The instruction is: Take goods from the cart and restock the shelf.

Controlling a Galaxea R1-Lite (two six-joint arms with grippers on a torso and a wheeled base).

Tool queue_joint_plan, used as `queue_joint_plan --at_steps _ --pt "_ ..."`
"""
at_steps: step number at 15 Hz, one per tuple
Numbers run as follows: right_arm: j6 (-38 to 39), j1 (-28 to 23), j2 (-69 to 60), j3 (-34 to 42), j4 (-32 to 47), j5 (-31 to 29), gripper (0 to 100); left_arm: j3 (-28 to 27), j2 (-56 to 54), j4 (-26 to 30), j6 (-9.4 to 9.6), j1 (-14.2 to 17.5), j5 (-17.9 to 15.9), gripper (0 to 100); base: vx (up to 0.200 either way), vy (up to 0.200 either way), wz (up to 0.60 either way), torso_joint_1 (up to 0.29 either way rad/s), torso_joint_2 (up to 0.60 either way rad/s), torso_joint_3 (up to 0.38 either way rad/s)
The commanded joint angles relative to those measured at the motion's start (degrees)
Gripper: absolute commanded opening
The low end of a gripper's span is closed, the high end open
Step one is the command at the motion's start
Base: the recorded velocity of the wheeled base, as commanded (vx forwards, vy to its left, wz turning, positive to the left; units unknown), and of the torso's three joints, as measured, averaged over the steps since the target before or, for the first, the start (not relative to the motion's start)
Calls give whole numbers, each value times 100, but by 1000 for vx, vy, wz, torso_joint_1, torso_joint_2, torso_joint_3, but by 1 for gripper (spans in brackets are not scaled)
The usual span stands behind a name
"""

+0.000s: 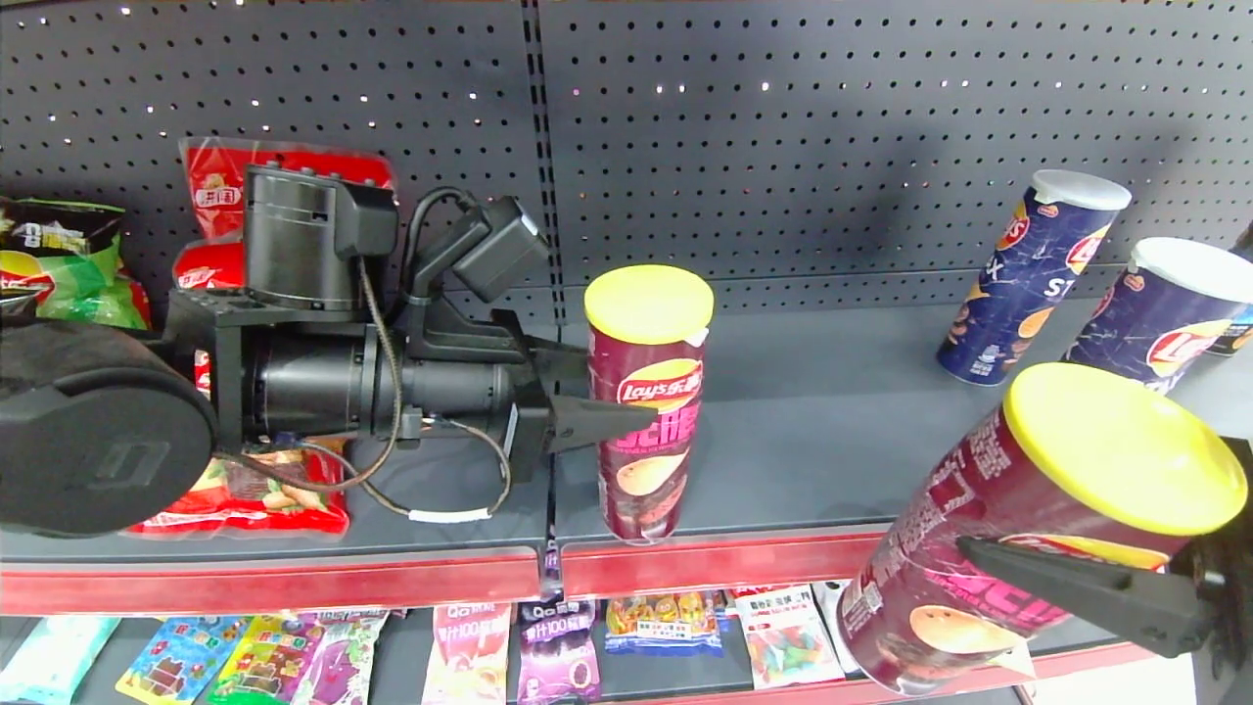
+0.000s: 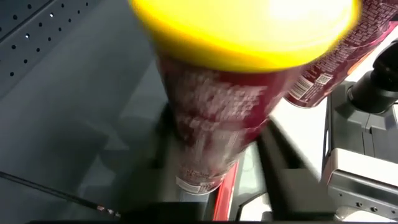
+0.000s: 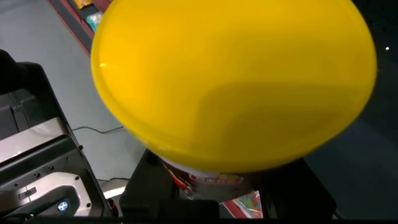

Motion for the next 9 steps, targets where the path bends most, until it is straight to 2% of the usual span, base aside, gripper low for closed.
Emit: queue_joint_plan --at_steps 1,7,9 --pt "-1 3 25 -3 -1 2 0 -59 54 -22 -18 4 17 100 0 0 0 0 0 0" --pt "95 3 86 -73 -1 2 0 82 -69 -22 -10 118 26 100 0 0 0 0 0 0" --pt "166 3 315 -319 -1 2 0 583 -508 -13 -18 170 35 100 0 0 0 0 0 0"
